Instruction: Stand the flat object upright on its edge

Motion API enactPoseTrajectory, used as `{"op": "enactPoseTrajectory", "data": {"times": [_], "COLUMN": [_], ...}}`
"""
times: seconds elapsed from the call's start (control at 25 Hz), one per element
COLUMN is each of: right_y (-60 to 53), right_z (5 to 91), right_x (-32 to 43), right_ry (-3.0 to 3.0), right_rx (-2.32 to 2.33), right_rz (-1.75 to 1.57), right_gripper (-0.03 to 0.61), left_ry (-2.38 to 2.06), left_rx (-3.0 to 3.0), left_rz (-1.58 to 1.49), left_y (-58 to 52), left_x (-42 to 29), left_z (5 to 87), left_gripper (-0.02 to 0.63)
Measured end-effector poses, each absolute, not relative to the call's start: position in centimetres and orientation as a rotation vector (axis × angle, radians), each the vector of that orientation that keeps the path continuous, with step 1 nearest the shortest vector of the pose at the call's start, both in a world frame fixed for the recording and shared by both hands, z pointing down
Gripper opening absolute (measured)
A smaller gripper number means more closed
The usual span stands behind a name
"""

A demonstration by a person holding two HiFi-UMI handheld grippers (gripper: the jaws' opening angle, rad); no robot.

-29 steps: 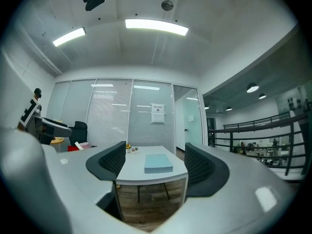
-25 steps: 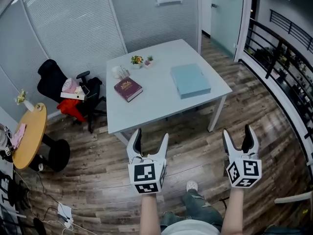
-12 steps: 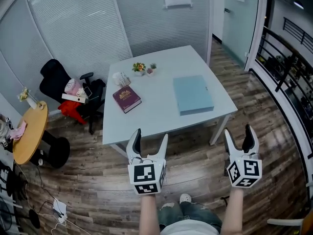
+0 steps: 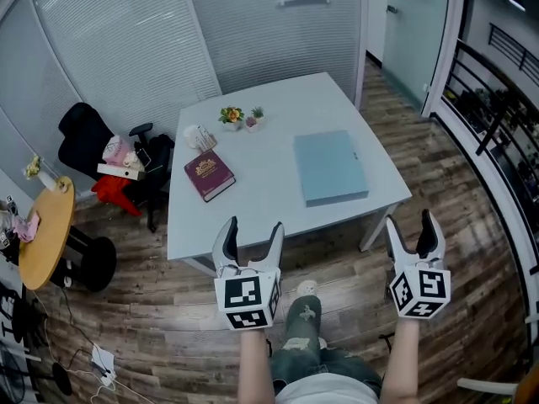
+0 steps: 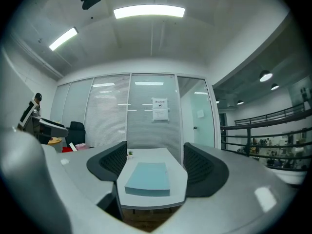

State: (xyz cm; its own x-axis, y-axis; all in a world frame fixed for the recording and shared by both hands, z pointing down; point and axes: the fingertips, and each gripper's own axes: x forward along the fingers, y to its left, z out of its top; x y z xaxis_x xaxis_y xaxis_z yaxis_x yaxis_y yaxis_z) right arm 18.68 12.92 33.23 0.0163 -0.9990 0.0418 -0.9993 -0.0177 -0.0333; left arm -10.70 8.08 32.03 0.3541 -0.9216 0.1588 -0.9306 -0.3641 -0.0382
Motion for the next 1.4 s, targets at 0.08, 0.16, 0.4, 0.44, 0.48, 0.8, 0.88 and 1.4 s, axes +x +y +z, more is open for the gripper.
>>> {"op": "enactPoseTrajectory", "data": {"times": [0.08, 0.16, 0.4, 0.44, 0.48, 0.8, 0.88, 1.4], "right_y": [11.5, 9.8, 3.9, 2.7, 1.5, -8.5, -10.5, -18.6], "right_z": [33.5, 33.6, 34.2, 34.2, 34.2, 34.0, 34.2, 37.2], "right_x": [19.0, 19.3, 21.1, 21.3, 21.6, 22.8, 23.1, 24.2], "right_ry": [-2.194, -2.184, -2.152, -2.150, -2.148, -2.135, -2.131, -2.115], "right_rx": [2.231, 2.233, 2.252, 2.258, 2.262, 2.269, 2.267, 2.225], "right_rz": [0.084, 0.075, 0.067, 0.071, 0.074, 0.086, 0.099, 0.218], "right_gripper": [0.376, 0.376, 0.374, 0.374, 0.374, 0.374, 0.374, 0.374], "left_ry": [-1.729, -1.720, -1.689, -1.683, -1.677, -1.630, -1.620, -1.558], "left_rx": [2.536, 2.538, 2.541, 2.546, 2.552, 2.582, 2.585, 2.537], "left_rz": [0.234, 0.229, 0.224, 0.223, 0.224, 0.220, 0.225, 0.288], "left_y": [6.5, 4.6, -2.0, -3.3, -4.5, -15.2, -17.3, -24.8], "left_x": [-10.2, -9.8, -8.2, -7.9, -7.5, -5.2, -4.6, -3.7], "left_z": [32.4, 32.7, 33.6, 33.6, 33.5, 32.9, 33.0, 36.2], "left_gripper": [0.348, 0.347, 0.348, 0.348, 0.347, 0.347, 0.347, 0.347]}}
